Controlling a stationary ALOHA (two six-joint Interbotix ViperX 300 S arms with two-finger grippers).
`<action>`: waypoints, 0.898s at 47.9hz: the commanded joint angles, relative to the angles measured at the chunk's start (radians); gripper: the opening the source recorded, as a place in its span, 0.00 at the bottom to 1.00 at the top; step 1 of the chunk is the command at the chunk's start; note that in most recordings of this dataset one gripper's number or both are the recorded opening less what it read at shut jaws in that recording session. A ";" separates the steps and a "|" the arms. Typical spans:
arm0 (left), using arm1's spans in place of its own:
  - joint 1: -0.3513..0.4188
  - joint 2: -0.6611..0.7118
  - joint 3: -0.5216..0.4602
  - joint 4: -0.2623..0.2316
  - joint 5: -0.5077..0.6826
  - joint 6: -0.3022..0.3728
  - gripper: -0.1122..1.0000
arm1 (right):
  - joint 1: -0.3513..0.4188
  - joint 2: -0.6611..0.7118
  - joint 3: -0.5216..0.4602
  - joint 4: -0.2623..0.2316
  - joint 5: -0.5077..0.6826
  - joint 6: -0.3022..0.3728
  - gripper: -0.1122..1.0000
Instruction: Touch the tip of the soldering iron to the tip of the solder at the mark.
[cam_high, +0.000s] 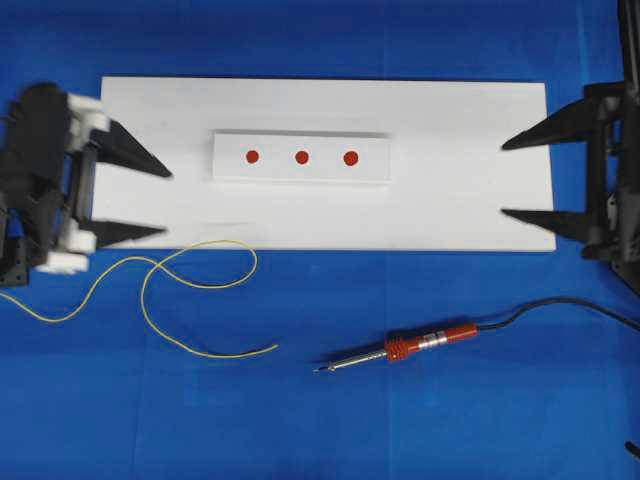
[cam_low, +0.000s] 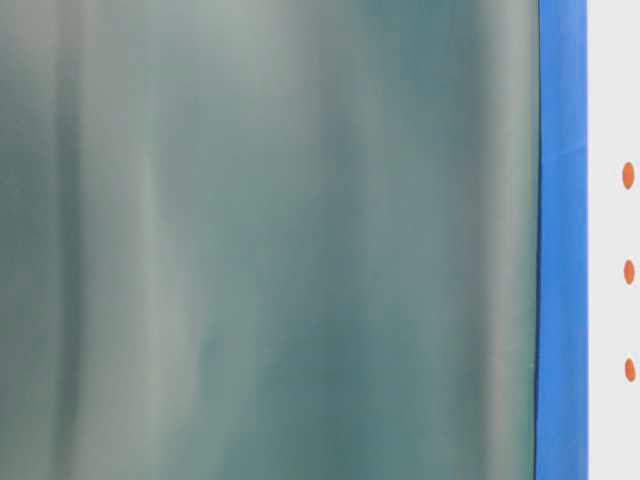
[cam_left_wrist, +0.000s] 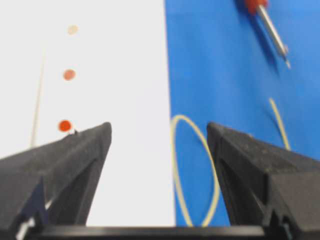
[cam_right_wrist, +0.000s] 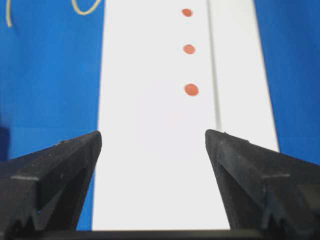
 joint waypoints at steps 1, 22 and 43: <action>0.020 -0.071 0.032 0.002 -0.035 0.002 0.73 | -0.009 -0.044 0.025 -0.005 -0.029 0.000 0.80; 0.031 -0.368 0.285 0.002 -0.100 -0.002 0.73 | -0.014 -0.106 0.164 0.020 -0.140 0.009 0.79; 0.031 -0.422 0.330 0.000 -0.078 -0.012 0.73 | -0.014 -0.072 0.178 0.038 -0.184 0.009 0.79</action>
